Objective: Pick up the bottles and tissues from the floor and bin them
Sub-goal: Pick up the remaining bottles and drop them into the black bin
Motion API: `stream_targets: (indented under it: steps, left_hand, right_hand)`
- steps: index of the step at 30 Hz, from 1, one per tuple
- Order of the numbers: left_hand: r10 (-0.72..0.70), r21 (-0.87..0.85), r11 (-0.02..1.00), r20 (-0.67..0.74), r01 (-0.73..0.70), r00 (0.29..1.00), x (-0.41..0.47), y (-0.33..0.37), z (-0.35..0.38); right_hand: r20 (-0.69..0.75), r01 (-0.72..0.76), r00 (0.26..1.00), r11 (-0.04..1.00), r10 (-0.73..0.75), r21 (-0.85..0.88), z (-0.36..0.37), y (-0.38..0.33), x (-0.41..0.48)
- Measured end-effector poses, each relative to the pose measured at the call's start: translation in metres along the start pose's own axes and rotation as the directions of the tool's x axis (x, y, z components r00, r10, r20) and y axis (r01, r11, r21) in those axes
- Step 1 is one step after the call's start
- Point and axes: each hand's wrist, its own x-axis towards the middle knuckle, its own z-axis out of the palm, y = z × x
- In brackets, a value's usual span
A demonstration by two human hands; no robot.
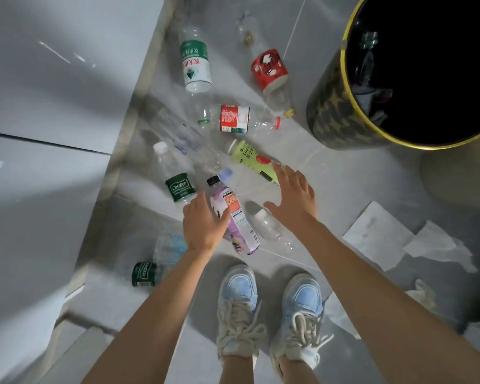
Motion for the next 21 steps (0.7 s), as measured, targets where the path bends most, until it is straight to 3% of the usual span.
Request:
stream_targets:
  steps: [6,13,17,21]
  left_hand:
    - [-0.177,-0.275,0.944,0.045,0.183,0.983,0.007,-0.001,0.030]
    - [-0.255,-0.359,0.884,0.170,0.301,0.952,0.007,0.007,0.038]
    - [-0.250,-0.380,0.877,0.164,0.295,0.954,-0.011,0.016,0.012]
    - [-0.237,-0.474,0.838,0.129,0.270,0.963,-0.038,0.039,-0.037]
  right_hand:
    - [-0.054,-0.056,0.997,0.997,0.059,0.048,0.027,0.001,0.030]
    - [-0.051,-0.196,0.975,0.944,0.217,0.266,0.036,0.001,0.023]
    - [0.134,-0.331,0.942,0.790,0.307,0.517,0.019,-0.001,-0.003]
    - [0.328,-0.453,0.890,0.522,0.317,0.723,-0.025,-0.006,-0.038]
